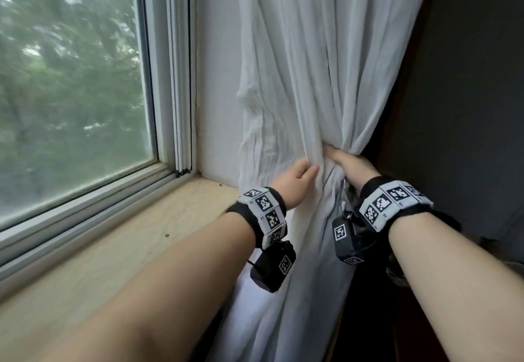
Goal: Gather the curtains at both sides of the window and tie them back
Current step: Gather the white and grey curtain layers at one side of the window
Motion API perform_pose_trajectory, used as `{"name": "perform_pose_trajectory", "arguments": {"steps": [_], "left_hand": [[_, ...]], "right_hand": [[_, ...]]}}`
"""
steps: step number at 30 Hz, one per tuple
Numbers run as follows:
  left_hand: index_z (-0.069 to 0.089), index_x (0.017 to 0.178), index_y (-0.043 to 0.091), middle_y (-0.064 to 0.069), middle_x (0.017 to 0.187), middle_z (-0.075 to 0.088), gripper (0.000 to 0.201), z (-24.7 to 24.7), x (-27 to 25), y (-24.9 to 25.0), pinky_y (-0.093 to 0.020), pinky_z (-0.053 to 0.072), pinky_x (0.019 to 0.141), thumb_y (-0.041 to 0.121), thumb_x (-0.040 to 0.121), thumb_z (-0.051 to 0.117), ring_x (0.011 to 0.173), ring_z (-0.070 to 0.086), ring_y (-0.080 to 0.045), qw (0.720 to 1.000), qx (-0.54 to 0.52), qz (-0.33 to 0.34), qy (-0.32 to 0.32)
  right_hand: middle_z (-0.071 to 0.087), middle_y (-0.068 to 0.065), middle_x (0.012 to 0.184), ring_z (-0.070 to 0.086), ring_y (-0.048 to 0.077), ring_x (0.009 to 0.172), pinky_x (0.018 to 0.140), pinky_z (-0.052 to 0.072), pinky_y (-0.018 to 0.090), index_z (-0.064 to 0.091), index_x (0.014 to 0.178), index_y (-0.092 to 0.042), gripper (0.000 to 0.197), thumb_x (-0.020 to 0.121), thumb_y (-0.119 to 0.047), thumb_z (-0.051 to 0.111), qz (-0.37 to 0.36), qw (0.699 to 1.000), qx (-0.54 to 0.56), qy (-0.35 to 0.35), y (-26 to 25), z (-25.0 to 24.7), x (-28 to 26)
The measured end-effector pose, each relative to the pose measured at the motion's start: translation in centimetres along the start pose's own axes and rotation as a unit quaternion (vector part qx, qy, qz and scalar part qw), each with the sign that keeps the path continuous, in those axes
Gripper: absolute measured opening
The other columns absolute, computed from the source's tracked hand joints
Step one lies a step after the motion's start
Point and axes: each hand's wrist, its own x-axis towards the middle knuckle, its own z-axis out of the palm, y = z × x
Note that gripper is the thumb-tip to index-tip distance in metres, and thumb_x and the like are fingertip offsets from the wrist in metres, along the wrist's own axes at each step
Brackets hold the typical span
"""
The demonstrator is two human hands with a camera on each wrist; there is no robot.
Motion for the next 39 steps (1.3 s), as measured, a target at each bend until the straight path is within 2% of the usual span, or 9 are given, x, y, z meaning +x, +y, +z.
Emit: {"name": "perform_pose_trajectory", "arguments": {"steps": [6,11,14,18,22,26,30,36,39], "left_hand": [[0.047,0.130,0.009,-0.008,0.129,0.056,0.034,2.2,-0.2,-0.4,-0.023,0.033,0.101,0.015,0.097,0.042,0.121,0.050,-0.019,0.994,0.071,0.049,-0.063],[0.059,0.106,0.012,-0.002,0.098,0.065,0.025,1.3,0.0,-1.6,-0.032,0.044,0.093,0.029,0.092,0.048,0.093,0.060,-0.016,0.989,0.081,-0.002,-0.125],[0.064,0.090,0.010,-0.007,0.087,0.068,0.022,-1.7,1.1,-1.7,-0.034,0.051,0.084,0.027,0.093,0.050,0.080,0.061,-0.018,0.991,0.123,-0.053,0.010],[0.049,0.118,0.012,-0.009,0.117,0.056,0.047,-7.5,3.3,-2.3,-0.034,0.045,0.094,0.033,0.081,0.067,0.108,0.055,-0.023,0.958,0.021,-0.105,0.266],[0.013,0.146,0.016,-0.010,0.150,0.028,0.097,-10.4,4.7,-2.8,-0.034,0.032,0.110,0.035,0.074,0.075,0.134,0.037,-0.024,0.962,-0.091,-0.161,0.202],[0.025,0.143,0.015,-0.006,0.117,0.056,0.079,-10.9,5.6,-3.1,-0.023,0.036,0.089,0.033,0.080,0.069,0.103,0.056,-0.016,0.977,-0.033,-0.168,0.127],[0.055,0.088,0.023,0.005,0.074,0.054,0.005,-10.6,6.0,-3.3,-0.008,0.041,0.058,0.025,0.087,0.059,0.065,0.052,-0.008,0.979,0.051,-0.143,0.132],[0.032,0.139,0.014,-0.011,0.136,0.047,0.068,-11.0,6.6,-2.9,-0.028,0.039,0.101,0.025,0.082,0.068,0.122,0.049,-0.023,0.976,-0.035,-0.182,0.116],[0.047,0.070,0.020,-0.003,0.071,0.052,0.020,-10.1,7.5,-2.9,-0.016,0.044,0.058,0.023,0.085,0.060,0.071,0.050,-0.022,0.972,0.098,-0.165,0.133]], "right_hand": [[0.070,0.006,0.099,0.068,0.021,0.091,0.090,0.053,0.033,0.062,0.107,-0.011,0.067,0.058,-0.054,0.078,-0.004,0.998,-0.064,-0.024,-0.9,-0.3,-1.0],[0.065,0.008,0.107,0.060,0.026,0.108,0.077,0.041,0.022,0.057,0.117,-0.007,0.040,0.079,-0.017,0.062,-0.080,0.966,-0.220,0.110,-1.6,0.3,-0.4],[0.063,0.014,0.117,0.056,0.028,0.114,0.077,0.035,0.022,0.058,0.116,-0.005,0.033,0.084,-0.015,0.053,-0.080,0.961,-0.234,0.124,-1.6,0.1,0.3],[0.053,0.008,0.091,0.051,0.017,0.091,0.072,0.032,0.022,0.058,0.091,-0.006,0.011,0.085,-0.009,0.050,-0.070,0.974,-0.187,0.109,-1.7,-0.6,1.0],[0.046,0.004,0.088,0.043,0.013,0.085,0.065,0.032,0.022,0.048,0.068,-0.011,0.017,0.083,-0.005,0.049,-0.044,0.980,-0.162,0.111,-1.8,-1.5,1.0],[0.047,0.005,0.090,0.043,0.015,0.085,0.066,0.036,0.025,0.050,0.073,-0.010,0.012,0.083,-0.004,0.048,-0.030,0.983,-0.136,0.120,-1.8,-1.7,1.3],[0.046,0.005,0.090,0.042,0.015,0.084,0.047,0.036,0.009,0.048,0.067,-0.011,0.018,0.084,-0.003,0.048,-0.034,0.982,-0.143,0.122,-1.8,-1.3,1.6],[0.050,0.003,0.079,0.045,0.016,0.084,0.070,0.037,0.022,0.045,0.059,-0.016,0.026,0.081,-0.003,0.049,-0.027,0.986,-0.112,0.122,-1.4,-0.8,1.7],[0.049,0.004,0.079,0.045,0.017,0.082,0.073,0.034,0.025,0.043,0.058,-0.017,0.027,0.081,-0.005,0.051,-0.029,0.984,-0.125,0.122,-1.5,0.1,1.8]]}}
